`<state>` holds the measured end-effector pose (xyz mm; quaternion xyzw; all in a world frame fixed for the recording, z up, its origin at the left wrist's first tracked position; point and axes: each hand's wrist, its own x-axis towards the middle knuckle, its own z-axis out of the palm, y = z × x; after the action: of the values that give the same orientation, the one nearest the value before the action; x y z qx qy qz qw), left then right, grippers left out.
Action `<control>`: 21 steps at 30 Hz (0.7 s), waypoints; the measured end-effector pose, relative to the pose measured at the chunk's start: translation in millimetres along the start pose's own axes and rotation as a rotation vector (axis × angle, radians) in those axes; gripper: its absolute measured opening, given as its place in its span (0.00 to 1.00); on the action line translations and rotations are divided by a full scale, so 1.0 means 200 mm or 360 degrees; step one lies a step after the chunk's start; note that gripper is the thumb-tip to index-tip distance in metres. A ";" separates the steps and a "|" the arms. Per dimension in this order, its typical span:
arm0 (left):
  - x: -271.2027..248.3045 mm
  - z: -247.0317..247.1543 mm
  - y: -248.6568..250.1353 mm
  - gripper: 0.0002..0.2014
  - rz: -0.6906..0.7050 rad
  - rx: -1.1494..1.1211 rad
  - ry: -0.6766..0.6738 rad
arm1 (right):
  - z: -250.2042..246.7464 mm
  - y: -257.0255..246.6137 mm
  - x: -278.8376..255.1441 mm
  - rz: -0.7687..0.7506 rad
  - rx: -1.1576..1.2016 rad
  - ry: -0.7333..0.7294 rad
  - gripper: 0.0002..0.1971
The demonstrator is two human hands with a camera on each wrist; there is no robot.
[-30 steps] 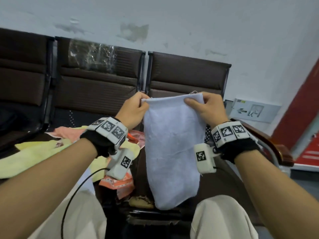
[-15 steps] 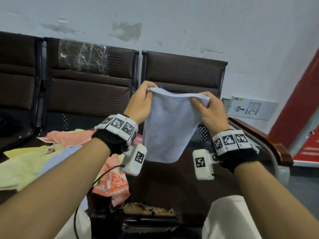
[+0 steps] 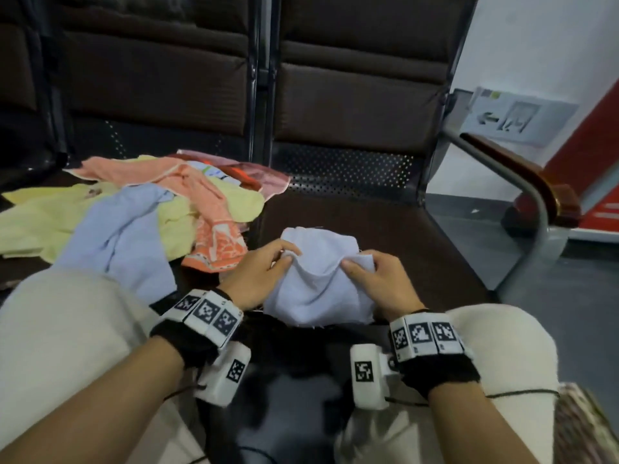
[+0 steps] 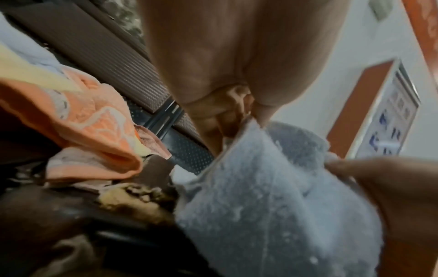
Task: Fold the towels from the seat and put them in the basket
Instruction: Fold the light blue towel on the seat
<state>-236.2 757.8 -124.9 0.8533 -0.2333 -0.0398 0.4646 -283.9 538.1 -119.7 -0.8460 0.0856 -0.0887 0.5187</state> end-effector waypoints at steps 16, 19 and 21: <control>0.81 0.08 -0.33 0.11 -0.0441 0.0068 0.0067 | 0.02 0.18 0.77 0.0406 -0.0458 -0.0073 0.15; 0.81 0.11 -0.40 0.23 -0.0623 0.0233 -0.0224 | 0.02 0.20 0.72 0.0170 -0.0922 -0.0250 0.19; 0.78 0.11 -0.41 0.30 -0.0583 0.0213 -0.0244 | 0.01 0.16 0.65 -0.0014 -0.0966 -0.0498 0.14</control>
<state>-73.7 711.2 -180.6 0.9049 -0.1110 -0.1728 0.3728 -159.0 495.1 -142.2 -0.9655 0.0238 0.0695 0.2497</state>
